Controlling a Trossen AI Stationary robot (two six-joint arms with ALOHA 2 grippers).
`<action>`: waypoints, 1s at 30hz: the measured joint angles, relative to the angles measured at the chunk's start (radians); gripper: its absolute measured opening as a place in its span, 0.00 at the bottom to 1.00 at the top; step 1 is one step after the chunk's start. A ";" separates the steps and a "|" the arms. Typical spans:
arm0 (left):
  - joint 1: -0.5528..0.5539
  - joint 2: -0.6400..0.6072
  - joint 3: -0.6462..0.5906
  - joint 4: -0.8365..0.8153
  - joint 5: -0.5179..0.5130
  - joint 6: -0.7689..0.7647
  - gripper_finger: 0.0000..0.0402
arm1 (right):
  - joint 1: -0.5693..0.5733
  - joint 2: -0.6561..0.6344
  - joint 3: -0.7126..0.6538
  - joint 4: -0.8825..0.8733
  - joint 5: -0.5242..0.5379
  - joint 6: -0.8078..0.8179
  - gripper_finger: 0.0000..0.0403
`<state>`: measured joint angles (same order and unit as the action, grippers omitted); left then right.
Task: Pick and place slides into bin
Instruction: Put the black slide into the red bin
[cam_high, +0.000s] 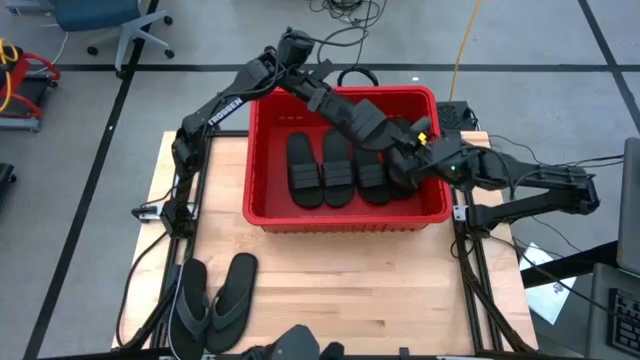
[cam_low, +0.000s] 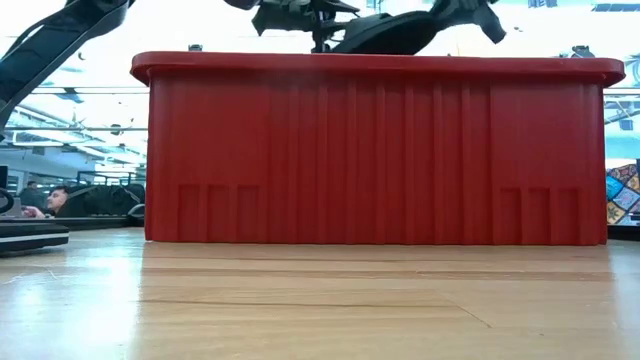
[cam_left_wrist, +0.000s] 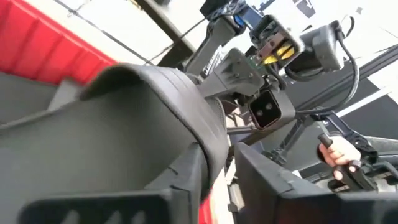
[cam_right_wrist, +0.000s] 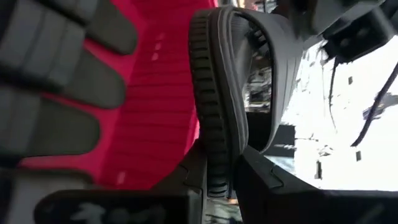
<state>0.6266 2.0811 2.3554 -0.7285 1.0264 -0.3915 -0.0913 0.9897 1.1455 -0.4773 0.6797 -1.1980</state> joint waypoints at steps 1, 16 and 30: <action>0.005 -0.001 0.000 0.000 0.000 0.007 0.24 | 0.005 -0.003 0.006 -0.029 0.003 0.029 0.10; 0.061 -0.004 0.001 -0.035 -0.006 -0.064 0.57 | 0.023 0.107 0.009 -0.263 0.026 0.492 0.09; -0.027 -0.005 0.001 -0.118 0.002 -0.008 0.42 | -0.020 0.193 0.009 -0.368 -0.057 0.924 0.09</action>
<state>0.6000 2.0766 2.3562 -0.8461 1.0279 -0.3995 -0.1116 1.1832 1.1545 -0.8452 0.6223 -0.2743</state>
